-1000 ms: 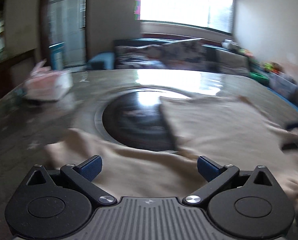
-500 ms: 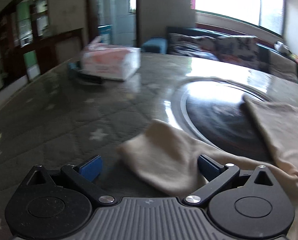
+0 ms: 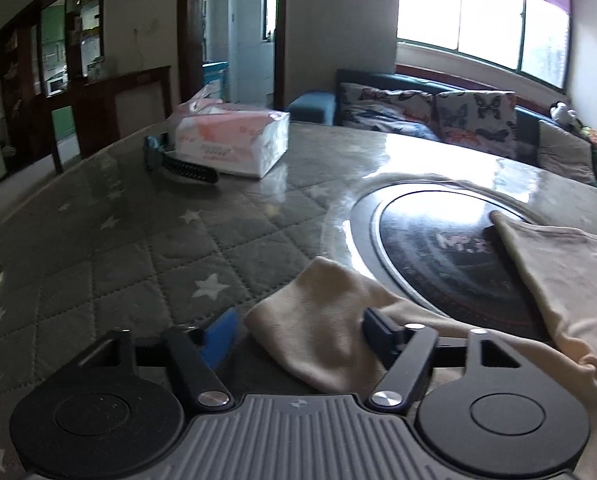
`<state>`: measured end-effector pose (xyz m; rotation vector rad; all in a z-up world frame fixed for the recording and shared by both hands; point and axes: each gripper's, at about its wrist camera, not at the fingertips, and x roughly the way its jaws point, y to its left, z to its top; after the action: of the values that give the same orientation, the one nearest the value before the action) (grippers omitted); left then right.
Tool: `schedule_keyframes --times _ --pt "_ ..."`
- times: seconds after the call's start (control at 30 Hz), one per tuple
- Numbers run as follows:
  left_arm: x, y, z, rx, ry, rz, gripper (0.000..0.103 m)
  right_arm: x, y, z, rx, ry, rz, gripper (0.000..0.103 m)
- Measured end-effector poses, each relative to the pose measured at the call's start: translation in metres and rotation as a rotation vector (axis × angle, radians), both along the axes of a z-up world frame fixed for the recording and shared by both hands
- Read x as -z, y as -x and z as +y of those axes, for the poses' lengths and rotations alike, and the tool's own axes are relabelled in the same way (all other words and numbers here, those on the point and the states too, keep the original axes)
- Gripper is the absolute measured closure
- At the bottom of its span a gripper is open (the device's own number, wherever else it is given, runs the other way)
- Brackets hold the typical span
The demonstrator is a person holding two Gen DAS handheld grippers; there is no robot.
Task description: Fold clothes
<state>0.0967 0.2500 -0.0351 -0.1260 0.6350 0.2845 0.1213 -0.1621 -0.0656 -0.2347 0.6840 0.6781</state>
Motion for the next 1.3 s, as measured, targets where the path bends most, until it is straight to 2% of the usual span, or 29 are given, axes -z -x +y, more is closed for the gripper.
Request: schedule_keyframes --times 0.1,0.27,0.4,0.47,0.53,0.57,0.6,0.7,1.0,1.07,1.17,1.2,1.3 --pt "0.000 0.000 0.001 0.003 0.026 -0.016 0.047 0.000 0.000 0.000 0.001 -0.001 -0.001 0.000" --pt "-0.002 0.003 0.012 -0.010 0.092 -0.040 0.052 0.000 0.001 0.000 0.001 -0.002 -0.001 0.000" --pt "-0.003 0.007 0.023 -0.023 0.158 -0.052 0.052 -0.001 0.001 0.000 0.001 -0.003 -0.001 0.000" --pt "-0.004 0.007 0.024 -0.031 0.150 -0.049 0.055 -0.001 0.001 0.001 0.002 -0.003 -0.001 0.000" --pt "-0.003 0.006 0.022 -0.041 0.117 -0.043 0.071 -0.001 0.001 0.001 0.002 -0.003 -0.001 0.000" --pt "-0.002 0.006 0.022 -0.045 0.102 -0.041 0.085 -0.001 0.002 0.001 0.002 -0.003 -0.001 0.000" --pt "-0.003 0.008 0.021 -0.049 0.092 -0.040 0.091 -0.001 0.002 0.001 0.002 -0.003 -0.001 0.000" --pt "-0.006 0.016 0.020 -0.061 0.060 -0.038 0.097 0.000 0.002 0.001 0.002 -0.003 -0.001 0.000" --pt "-0.016 0.039 0.015 -0.096 -0.034 -0.031 0.097 0.000 0.002 0.001 0.002 -0.003 -0.001 0.000" --pt "-0.020 0.038 0.007 -0.076 -0.033 -0.037 0.096 0.000 0.002 0.001 0.002 -0.003 -0.001 0.000" --pt "-0.027 0.037 -0.006 -0.044 -0.033 -0.046 0.089 0.000 0.002 0.001 0.002 -0.003 -0.002 0.000" --pt "-0.029 0.037 -0.010 -0.034 -0.033 -0.049 0.079 0.000 0.002 0.001 0.002 -0.003 -0.002 0.000" --pt "-0.036 0.037 -0.022 -0.003 -0.032 -0.058 0.068 0.000 0.002 0.001 0.002 -0.003 -0.002 0.000"
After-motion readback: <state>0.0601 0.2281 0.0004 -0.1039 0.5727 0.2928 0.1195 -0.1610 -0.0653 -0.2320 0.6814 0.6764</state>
